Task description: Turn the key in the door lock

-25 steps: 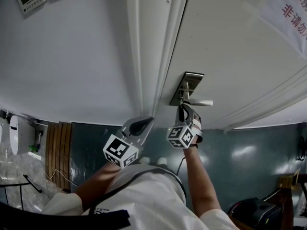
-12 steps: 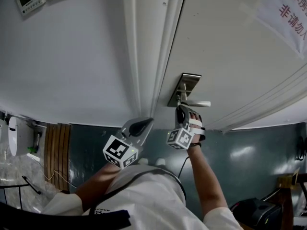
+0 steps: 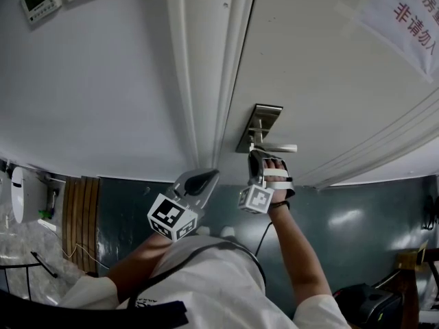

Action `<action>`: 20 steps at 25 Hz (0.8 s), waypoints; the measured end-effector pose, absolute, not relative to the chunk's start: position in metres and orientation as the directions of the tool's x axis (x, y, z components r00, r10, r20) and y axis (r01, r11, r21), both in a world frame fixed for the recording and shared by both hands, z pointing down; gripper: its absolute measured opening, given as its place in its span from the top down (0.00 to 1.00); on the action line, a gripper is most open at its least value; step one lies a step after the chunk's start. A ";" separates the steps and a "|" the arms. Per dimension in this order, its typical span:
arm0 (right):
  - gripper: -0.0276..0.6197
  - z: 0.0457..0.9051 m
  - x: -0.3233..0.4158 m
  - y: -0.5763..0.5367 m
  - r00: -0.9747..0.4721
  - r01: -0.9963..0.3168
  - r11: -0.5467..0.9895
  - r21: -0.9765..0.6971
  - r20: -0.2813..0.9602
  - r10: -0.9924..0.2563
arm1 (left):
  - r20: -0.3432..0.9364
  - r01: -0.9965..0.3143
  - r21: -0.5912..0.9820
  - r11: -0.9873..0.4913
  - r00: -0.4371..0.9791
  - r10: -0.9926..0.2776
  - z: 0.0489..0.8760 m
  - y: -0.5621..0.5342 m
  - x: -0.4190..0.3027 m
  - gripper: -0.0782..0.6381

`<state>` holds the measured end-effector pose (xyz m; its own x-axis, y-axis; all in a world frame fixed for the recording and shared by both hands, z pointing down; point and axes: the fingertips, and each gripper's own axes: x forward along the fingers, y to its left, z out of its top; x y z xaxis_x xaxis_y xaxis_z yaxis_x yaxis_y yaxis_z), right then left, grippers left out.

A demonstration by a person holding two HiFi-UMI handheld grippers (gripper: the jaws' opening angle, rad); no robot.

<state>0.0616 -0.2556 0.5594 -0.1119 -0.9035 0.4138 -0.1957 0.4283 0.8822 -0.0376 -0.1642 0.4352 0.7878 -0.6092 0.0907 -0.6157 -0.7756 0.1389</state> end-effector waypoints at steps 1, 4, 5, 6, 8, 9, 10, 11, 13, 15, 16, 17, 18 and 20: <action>0.86 0.559 0.062 -0.256 -0.113 -0.190 0.428 0.884 0.413 -0.904 | 0.091 -0.617 0.139 -0.775 0.787 -0.610 0.435 -0.164 -0.036 0.88; 0.85 0.559 0.063 -0.255 -0.115 -0.192 0.432 0.881 0.417 -0.902 | 0.089 -0.619 0.140 -0.773 0.785 -0.612 0.434 -0.164 -0.032 0.88; 0.85 0.559 0.063 -0.255 -0.119 -0.199 0.432 0.880 0.416 -0.902 | 0.089 -0.619 0.141 -0.773 0.785 -0.613 0.434 -0.164 -0.030 0.88; 0.85 0.560 0.063 -0.255 -0.123 -0.208 0.433 0.877 0.415 -0.901 | 0.089 -0.620 0.141 -0.772 0.785 -0.613 0.434 -0.165 -0.029 0.88; 0.85 0.563 0.064 -0.256 -0.128 -0.225 0.435 0.872 0.416 -0.900 | 0.091 -0.621 0.142 -0.771 0.783 -0.615 0.434 -0.165 -0.026 0.88; 0.85 0.563 0.064 -0.256 -0.128 -0.227 0.433 0.873 0.414 -0.901 | 0.091 -0.622 0.143 -0.770 0.783 -0.616 0.435 -0.165 -0.025 0.88; 0.85 0.561 0.064 -0.257 -0.127 -0.223 0.427 0.876 0.408 -0.904 | 0.091 -0.623 0.145 -0.768 0.782 -0.617 0.435 -0.165 -0.023 0.88; 0.85 0.558 0.064 -0.257 -0.127 -0.217 0.420 0.881 0.402 -0.907 | 0.091 -0.624 0.147 -0.767 0.781 -0.618 0.435 -0.165 -0.022 0.88; 0.84 0.553 0.063 -0.258 -0.130 -0.220 0.411 0.885 0.391 -0.911 | 0.089 -0.625 0.149 -0.766 0.780 -0.619 0.434 -0.166 -0.018 0.88; 0.84 0.554 0.064 -0.258 -0.138 -0.240 0.418 0.876 0.395 -0.908 | 0.087 -0.625 0.149 -0.766 0.780 -0.619 0.433 -0.167 -0.015 0.88; 0.84 0.557 0.064 -0.258 -0.145 -0.257 0.428 0.866 0.403 -0.903 | 0.086 -0.625 0.148 -0.766 0.780 -0.620 0.433 -0.167 -0.014 0.88; 0.82 0.559 0.064 -0.257 -0.155 -0.280 0.442 0.852 0.414 -0.897 | 0.085 -0.626 0.148 -0.765 0.779 -0.621 0.433 -0.168 -0.013 0.88; 0.80 0.559 0.063 -0.256 -0.166 -0.308 0.453 0.837 0.422 -0.891 | 0.085 -0.628 0.148 -0.764 0.778 -0.623 0.433 -0.169 -0.012 0.88; 0.77 0.557 0.064 -0.254 -0.186 -0.371 0.458 0.808 0.419 -0.889 | 0.086 -0.631 0.148 -0.762 0.776 -0.625 0.432 -0.170 -0.010 0.88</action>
<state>0.0638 -0.2541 0.5567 -0.1862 -0.8887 0.4189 -0.3709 0.4584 0.8077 -0.0103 -0.1704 0.4320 0.7757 -0.6253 0.0855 -0.6305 -0.7619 0.1482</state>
